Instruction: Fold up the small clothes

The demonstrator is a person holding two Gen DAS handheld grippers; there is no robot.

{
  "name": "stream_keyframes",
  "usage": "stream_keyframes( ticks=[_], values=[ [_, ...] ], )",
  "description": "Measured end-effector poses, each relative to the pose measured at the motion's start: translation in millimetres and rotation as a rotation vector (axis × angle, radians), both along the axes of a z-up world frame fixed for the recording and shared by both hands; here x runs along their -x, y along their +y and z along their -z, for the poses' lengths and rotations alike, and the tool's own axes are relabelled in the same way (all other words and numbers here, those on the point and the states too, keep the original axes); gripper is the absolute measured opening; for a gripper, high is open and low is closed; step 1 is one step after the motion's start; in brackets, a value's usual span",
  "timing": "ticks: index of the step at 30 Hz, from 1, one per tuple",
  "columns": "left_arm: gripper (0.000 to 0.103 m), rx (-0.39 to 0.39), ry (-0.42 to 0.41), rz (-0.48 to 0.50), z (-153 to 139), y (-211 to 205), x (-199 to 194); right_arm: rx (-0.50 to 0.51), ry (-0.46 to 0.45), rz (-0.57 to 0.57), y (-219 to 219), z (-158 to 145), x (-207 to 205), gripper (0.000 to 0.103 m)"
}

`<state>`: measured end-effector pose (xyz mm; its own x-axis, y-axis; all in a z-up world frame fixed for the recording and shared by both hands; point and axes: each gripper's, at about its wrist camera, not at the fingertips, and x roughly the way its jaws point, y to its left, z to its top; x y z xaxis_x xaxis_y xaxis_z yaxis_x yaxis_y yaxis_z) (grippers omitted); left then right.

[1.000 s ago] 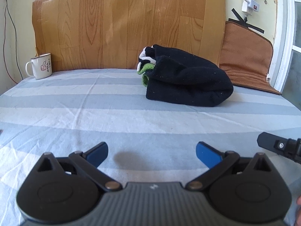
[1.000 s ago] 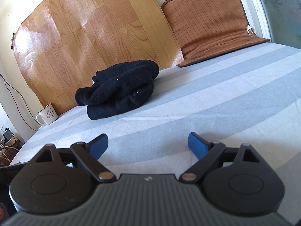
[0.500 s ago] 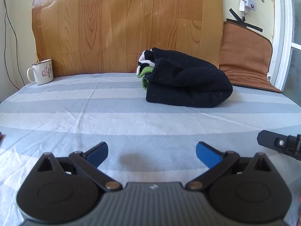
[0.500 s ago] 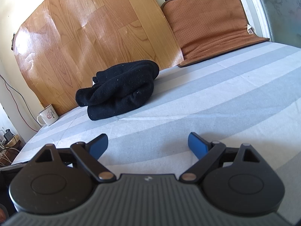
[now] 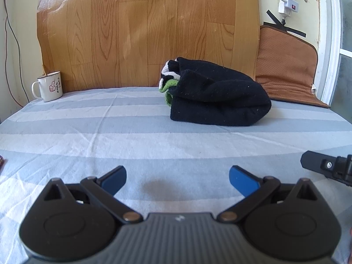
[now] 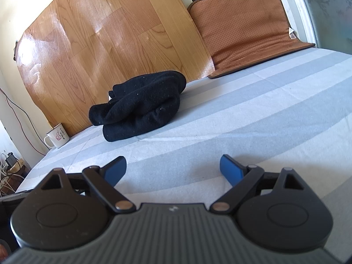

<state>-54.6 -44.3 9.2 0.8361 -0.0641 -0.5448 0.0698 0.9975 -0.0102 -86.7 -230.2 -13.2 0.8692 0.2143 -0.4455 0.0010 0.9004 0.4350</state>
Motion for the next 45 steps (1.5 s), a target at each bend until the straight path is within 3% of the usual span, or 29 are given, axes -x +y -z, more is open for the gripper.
stream_keyframes(
  ticks=[30, 39, 45],
  values=[
    [0.103, -0.019, 0.003, 0.000, -2.0, -3.4, -0.1, 0.034, 0.007, 0.044, 2.9, -2.4, 3.8, 0.094],
    [0.103, -0.049, -0.003, 0.009, -1.0, -6.9, -0.5, 0.114, 0.050, 0.069, 12.7, -10.7, 15.9, 0.094],
    [0.103, -0.040, -0.024, -0.034, -7.6, 0.6, 18.9, 0.192, 0.033, 0.068, 23.9, -26.7, 34.0, 0.094]
  ],
)
